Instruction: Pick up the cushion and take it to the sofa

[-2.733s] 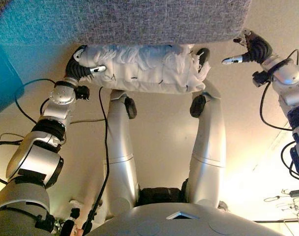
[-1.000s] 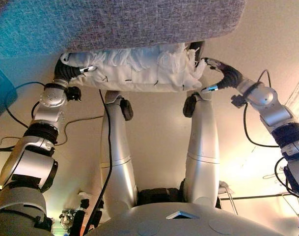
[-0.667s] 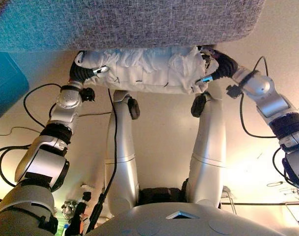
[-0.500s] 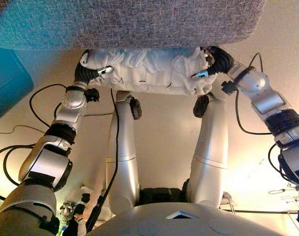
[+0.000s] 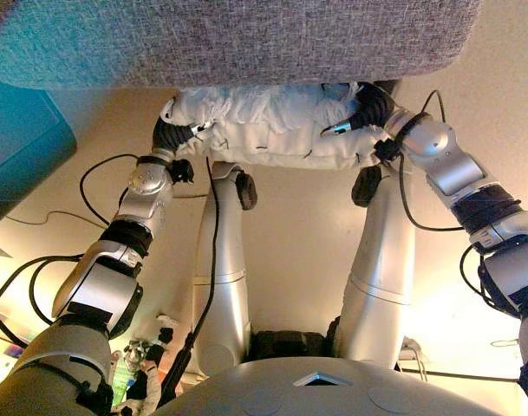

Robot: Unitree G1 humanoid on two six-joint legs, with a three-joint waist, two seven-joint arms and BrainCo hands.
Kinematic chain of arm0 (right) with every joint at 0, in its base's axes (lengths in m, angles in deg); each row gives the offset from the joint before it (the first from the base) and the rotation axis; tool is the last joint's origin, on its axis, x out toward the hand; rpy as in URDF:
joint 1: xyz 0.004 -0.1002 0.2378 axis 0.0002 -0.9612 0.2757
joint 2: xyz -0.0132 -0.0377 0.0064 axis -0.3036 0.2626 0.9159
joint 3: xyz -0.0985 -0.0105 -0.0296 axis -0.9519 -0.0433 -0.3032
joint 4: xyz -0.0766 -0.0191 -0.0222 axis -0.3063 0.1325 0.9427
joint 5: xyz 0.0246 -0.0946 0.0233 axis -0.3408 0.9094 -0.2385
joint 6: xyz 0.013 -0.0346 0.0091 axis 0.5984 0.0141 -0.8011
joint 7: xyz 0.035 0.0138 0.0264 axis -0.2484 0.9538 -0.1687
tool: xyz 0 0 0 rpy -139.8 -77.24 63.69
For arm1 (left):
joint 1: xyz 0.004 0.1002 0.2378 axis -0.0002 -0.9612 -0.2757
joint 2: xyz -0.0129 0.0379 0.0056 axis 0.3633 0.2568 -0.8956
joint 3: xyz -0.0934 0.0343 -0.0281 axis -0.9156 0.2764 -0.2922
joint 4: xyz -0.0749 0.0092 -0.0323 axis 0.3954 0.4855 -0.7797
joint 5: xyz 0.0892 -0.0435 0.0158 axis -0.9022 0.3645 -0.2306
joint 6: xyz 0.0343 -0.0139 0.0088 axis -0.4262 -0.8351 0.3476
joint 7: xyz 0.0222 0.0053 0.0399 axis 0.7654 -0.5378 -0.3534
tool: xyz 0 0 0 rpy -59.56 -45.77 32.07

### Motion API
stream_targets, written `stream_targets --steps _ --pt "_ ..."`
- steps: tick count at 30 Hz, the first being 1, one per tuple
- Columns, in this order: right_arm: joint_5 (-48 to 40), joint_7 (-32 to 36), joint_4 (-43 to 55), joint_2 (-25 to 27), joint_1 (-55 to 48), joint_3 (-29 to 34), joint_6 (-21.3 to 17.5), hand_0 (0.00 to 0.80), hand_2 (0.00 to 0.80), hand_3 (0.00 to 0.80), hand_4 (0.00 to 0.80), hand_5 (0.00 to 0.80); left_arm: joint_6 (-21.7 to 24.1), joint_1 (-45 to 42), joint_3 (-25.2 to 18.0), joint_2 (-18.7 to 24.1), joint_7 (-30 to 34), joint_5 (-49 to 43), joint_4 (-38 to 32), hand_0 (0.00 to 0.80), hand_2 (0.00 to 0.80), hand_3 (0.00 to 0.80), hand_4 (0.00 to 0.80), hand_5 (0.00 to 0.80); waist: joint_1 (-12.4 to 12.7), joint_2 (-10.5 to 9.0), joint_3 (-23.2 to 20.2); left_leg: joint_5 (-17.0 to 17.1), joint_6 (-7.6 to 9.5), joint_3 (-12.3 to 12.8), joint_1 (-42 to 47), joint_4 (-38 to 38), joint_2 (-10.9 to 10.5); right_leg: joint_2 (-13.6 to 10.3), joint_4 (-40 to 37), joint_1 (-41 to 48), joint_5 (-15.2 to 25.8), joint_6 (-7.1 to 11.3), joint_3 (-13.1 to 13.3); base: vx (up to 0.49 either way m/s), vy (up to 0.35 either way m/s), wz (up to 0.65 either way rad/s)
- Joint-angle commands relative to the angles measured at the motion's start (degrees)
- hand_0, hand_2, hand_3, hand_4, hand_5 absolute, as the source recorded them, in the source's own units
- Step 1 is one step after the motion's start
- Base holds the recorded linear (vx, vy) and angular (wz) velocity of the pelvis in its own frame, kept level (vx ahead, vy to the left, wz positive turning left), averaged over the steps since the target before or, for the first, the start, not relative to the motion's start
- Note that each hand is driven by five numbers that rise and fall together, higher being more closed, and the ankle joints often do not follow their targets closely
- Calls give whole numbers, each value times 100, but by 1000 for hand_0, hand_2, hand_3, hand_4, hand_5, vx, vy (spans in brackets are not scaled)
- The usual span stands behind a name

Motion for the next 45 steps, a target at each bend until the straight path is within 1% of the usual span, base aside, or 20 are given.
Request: stream_targets --steps 1,8,11,17,20,21,24,25,26,27,29,34,37,39,43,45 --pt "-178 345 453 -162 -71 -563 58 800 800 800 800 800 -46 -144 247 -412 733 181 -608 800 800 800 800 800 -114 338 87 -315 -146 -23 -488 525 60 238 -344 215 104 363 -48 0 0 0" --pt "-470 279 260 -16 -124 -373 -121 800 800 800 800 800 -230 -99 186 -202 868 315 -671 800 800 800 800 800 -58 219 87 -293 -113 -104 -537 605 74 217 -163 210 118 365 -115 -10 -77 2" --pt "-484 233 229 14 -189 -287 -237 800 800 800 800 800 -240 -137 168 -166 800 350 -733 800 800 800 800 800 -47 190 87 -292 -117 -136 -511 585 91 211 -133 241 97 355 -142 -26 -72 2" --pt "-431 151 271 36 -487 -86 -309 800 800 800 800 800 -241 -341 60 -180 674 386 -853 800 800 800 800 800 -36 139 87 -263 -137 -231 -312 466 76 261 -140 432 44 328 -148 -42 -97 1" --pt "-455 45 201 -55 -668 3 -338 800 800 800 800 800 -251 -444 12 -258 615 463 -827 800 800 800 800 800 -40 94 87 -195 -146 -315 43 276 54 326 -244 765 39 314 -137 -90 -128 0" --pt "-446 22 168 -72 -621 49 -359 800 800 800 800 800 -245 -375 -38 -254 610 489 -812 800 800 800 800 800 -31 85 87 75 -102 -304 0 89 57 355 -447 732 290 268 -167 -164 -154 1" --pt "-411 -65 14 -234 -810 146 -472 800 800 800 800 800 -221 -437 -69 -311 614 561 -681 800 800 800 800 800 -63 54 87 153 -110 -438 448 -155 -7 497 -647 1173 297 254 -73 -97 -171 6" --pt "-390 -113 -64 -319 -915 210 -529 800 800 800 800 800 -182 -482 -73 -337 630 612 -589 800 800 800 800 800 -83 52 87 178 -109 -516 684 -255 -43 566 -709 1392 279 240 -7 -55 -147 10" --pt "-374 -136 -86 -350 -956 234 -547 800 800 800 800 800 -158 -499 -72 -347 638 648 -557 800 800 800 800 800 -89 51 87 186 -111 -537 757 -285 -52 582 -731 1461 274 237 8 -72 -208 11" --pt "-335 -152 -171 -454 -1063 311 -571 800 800 800 800 800 -165 -560 -111 -397 678 668 -465 800 800 800 800 800 -101 38 87 207 -123 -550 1058 -374 -60 593 -805 1740 275 234 -15 -64 -187 9" --pt "-259 -193 -237 -585 -1258 439 -616 800 800 800 800 800 -173 -693 -187 -434 756 711 -366 800 800 800 800 800 -100 7 87 234 -137 -550 1500 -548 -32 577 -922 2149 269 240 -111 -72 -216 6" --pt "-167 -158 -337 -848 -1746 822 -679 800 800 800 800 800 -306 -1138 -437 -521 988 680 -252 800 800 800 800 800 -56 -26 87 235 -133 -508 2688 -960 -10 508 -1231 3275 189 224 -458 -54 -236 0" --pt "-47 -134 -339 -973 -1998 962 -640 800 800 800 800 800 -420 -1393 -609 -594 1141 737 -211 800 800 800 800 800 -50 -45 87 180 -145 -472 3345 -1101 -26 479 -1363 3933 89 166 -660 -22 -202 2" --pt "19 -88 -352 -1014 -2189 1101 -548 800 800 800 800 800 -514 -1654 -776 -687 1307 642 -236 800 800 800 800 800 -25 -39 87 112 -173 -480 3887 -1147 -23 427 -1394 4454 -34 109 -786 4 -167 3" --pt "5 -88 -242 -1005 -2563 1352 -418 800 800 800 800 800 -572 -2085 -975 -788 1502 548 -404 800 800 800 800 800 -7 2 87 54 -212 -450 4739 -1262 13 375 -1375 5271 -258 12 -919 2 -130 8" --pt "134 -35 -151 -1009 -2873 1507 -412 800 800 800 800 800 -575 -2396 -1084 -850 1640 613 -563 800 800 800 800 800 -7 -1 -48 16 -225 -438 5105 -1299 38 348 -1371 5629 -363 -48 -967 76 -82 23"
